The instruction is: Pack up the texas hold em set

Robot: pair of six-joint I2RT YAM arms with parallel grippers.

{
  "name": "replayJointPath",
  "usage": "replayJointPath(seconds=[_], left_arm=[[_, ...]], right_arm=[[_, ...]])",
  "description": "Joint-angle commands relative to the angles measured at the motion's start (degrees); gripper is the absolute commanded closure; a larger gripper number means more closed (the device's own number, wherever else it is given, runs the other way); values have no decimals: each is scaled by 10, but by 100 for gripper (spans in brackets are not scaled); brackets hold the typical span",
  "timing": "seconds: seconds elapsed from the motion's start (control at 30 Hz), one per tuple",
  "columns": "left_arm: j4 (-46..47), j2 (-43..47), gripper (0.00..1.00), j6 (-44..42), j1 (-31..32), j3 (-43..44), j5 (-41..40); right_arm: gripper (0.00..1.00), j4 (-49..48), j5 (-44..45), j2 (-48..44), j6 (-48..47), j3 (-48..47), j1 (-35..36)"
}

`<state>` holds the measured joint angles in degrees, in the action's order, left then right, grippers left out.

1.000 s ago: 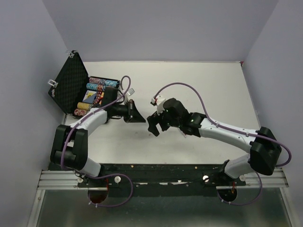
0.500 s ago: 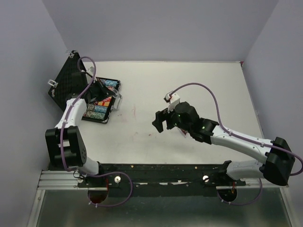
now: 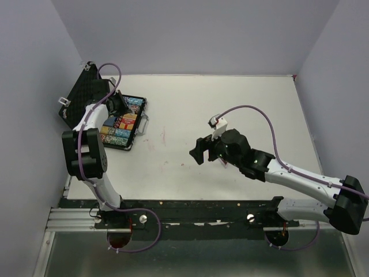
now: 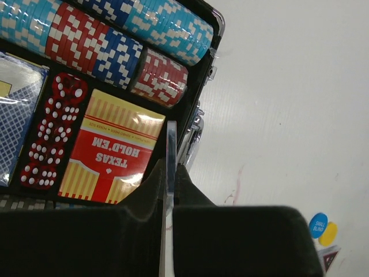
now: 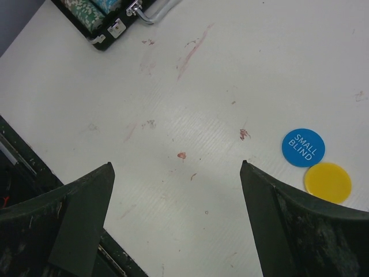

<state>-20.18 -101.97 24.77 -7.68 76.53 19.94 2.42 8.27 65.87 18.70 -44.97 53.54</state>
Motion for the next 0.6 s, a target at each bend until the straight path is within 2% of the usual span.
replayJointPath(seconds=[0.0,0.33,0.57], left_arm=[[-20,-30,100,-25,-5,31,-28],[-46,-87,99,-39,-8,71,-18],[-55,-101,91,-41,-9,88,-4]], right_arm=[[3,0,15,-4,11,5,3],[4,8,2,13,14,-13,3],[4,16,-2,18,20,-16,4]])
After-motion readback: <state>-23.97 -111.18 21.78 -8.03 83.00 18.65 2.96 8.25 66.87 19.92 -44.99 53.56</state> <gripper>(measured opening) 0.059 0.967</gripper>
